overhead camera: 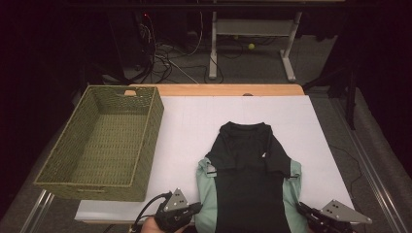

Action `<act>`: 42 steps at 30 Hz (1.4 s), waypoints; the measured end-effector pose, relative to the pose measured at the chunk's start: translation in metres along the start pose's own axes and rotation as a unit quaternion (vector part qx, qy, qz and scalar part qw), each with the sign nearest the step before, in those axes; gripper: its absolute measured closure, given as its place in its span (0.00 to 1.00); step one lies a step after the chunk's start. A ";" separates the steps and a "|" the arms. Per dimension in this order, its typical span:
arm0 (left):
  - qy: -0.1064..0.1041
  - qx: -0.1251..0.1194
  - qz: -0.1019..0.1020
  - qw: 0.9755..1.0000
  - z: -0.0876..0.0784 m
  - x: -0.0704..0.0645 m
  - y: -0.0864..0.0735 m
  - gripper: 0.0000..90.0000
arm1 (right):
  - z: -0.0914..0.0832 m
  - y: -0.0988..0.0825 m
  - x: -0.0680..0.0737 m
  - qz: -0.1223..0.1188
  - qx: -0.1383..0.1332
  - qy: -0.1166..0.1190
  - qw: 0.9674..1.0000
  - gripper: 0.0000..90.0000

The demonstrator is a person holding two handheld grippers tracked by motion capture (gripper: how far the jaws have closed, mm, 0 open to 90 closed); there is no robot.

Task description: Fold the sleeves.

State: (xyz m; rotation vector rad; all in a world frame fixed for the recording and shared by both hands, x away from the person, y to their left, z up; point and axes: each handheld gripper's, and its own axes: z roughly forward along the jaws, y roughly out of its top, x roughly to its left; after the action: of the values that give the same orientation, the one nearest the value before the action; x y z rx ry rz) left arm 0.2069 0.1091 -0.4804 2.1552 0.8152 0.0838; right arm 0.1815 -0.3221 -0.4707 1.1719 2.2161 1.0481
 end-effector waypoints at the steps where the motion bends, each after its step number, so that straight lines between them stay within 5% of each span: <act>1: 0.001 0.003 0.002 1.000 0.000 0.000 0.000 0.93 | 0.000 -0.001 0.001 0.000 0.001 0.000 1.000 0.97; 7: 0.013 -0.030 -0.009 0.999 -0.003 0.009 0.006 0.79 | -0.002 0.005 -0.004 0.017 -0.028 0.007 0.999 0.79; 10: 0.024 -0.051 -0.018 0.998 -0.005 0.014 0.013 0.61 | 0.000 0.010 -0.008 0.026 -0.043 -0.001 0.999 0.64; 15: 0.035 -0.070 -0.031 0.996 -0.004 0.026 0.034 0.40 | 0.005 0.021 -0.017 0.033 -0.064 -0.014 0.997 0.45; 21: 0.035 -0.080 -0.047 0.995 0.006 0.045 0.067 0.29 | 0.013 0.042 -0.033 0.032 -0.076 -0.027 0.996 0.27; 31: 0.069 -0.095 -0.046 0.992 0.019 0.062 0.114 0.13 | 0.039 0.086 -0.068 0.033 -0.088 -0.038 0.995 0.17; 37: 0.063 -0.072 -0.067 0.993 0.035 0.077 0.138 0.01 | 0.064 0.106 -0.085 0.035 -0.075 -0.036 0.996 0.12; 42: 0.070 -0.060 -0.072 0.993 0.049 0.094 0.154 0.01 | 0.084 0.120 -0.094 0.035 -0.060 -0.037 0.997 0.12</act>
State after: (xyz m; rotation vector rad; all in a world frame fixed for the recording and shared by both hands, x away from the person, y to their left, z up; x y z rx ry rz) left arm 0.3772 0.0594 -0.4219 1.9884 1.0167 0.2062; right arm 0.3505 -0.3216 -0.4287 1.2238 2.0379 1.1310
